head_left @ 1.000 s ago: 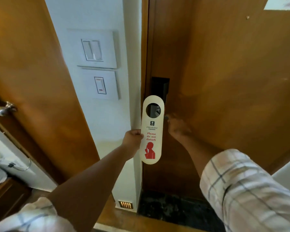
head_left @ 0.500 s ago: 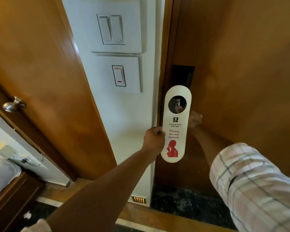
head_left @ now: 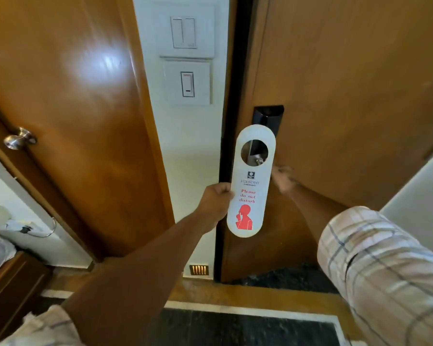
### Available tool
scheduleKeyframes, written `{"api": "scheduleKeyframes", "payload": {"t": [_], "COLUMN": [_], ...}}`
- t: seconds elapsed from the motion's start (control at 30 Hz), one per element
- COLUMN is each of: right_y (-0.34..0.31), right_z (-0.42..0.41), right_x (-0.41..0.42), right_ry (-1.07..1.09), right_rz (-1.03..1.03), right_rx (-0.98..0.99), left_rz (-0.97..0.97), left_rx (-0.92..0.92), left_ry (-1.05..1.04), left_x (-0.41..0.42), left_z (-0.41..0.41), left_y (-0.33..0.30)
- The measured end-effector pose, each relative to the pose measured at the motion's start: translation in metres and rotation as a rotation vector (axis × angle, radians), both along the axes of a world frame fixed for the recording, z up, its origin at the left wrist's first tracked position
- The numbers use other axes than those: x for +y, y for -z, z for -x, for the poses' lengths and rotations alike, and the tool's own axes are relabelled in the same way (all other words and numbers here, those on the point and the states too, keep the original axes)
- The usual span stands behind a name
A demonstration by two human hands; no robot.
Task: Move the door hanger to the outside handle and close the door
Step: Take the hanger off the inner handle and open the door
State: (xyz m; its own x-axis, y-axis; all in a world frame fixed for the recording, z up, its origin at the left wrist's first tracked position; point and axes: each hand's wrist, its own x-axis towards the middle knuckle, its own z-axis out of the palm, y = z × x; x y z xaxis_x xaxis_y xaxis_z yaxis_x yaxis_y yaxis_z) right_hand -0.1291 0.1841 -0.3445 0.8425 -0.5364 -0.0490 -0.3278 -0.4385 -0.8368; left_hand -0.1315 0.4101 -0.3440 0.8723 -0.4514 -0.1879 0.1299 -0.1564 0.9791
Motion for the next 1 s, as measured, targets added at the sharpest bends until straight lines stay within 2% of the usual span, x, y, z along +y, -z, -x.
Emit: {"api": "scheduleKeyframes", "payload": {"t": [0.13, 0.3, 0.43, 0.5, 0.57, 0.7, 0.8, 0.87, 1.0], "right_y": [-0.003, 0.004, 0.001, 0.0, -0.001, -0.028, -0.039, -0.043, -0.05], "right_z": [0.084, 0.201, 0.306, 0.366, 0.412, 0.478, 0.523, 0.543, 0.588], "right_x": [0.015, 0.02, 0.002, -0.01, -0.025, -0.055, -0.075, -0.082, -0.112], "right_ry": [0.089, 0.341, 0.506, 0.612, 0.757, 1.211, 1.348, 1.378, 1.39], "right_rz": [0.013, 0.062, 0.17, 0.152, 0.08, -0.341, -0.481, -0.441, -0.079], "right_rx": [-0.003, -0.022, -0.042, -0.04, -0.137, -0.479, -0.608, -0.627, -0.461], "left_rz": [0.007, -0.006, 0.019, 0.016, 0.021, -0.012, -0.036, -0.062, -0.112], "left_rx": [-0.033, -0.019, 0.012, 0.013, 0.028, 0.023, 0.033, 0.037, 0.042], "left_ry": [0.112, 0.215, 0.349, 0.423, 0.489, 0.609, 0.694, 0.754, 0.897], "left_x": [0.031, 0.049, 0.027, 0.009, -0.008, -0.054, -0.09, -0.114, -0.165], "left_z": [0.054, 0.124, 0.178, 0.206, 0.226, 0.263, 0.293, 0.308, 0.341], "left_y": [-0.002, 0.0, -0.001, -0.004, -0.004, -0.01, -0.012, -0.011, -0.004]}}
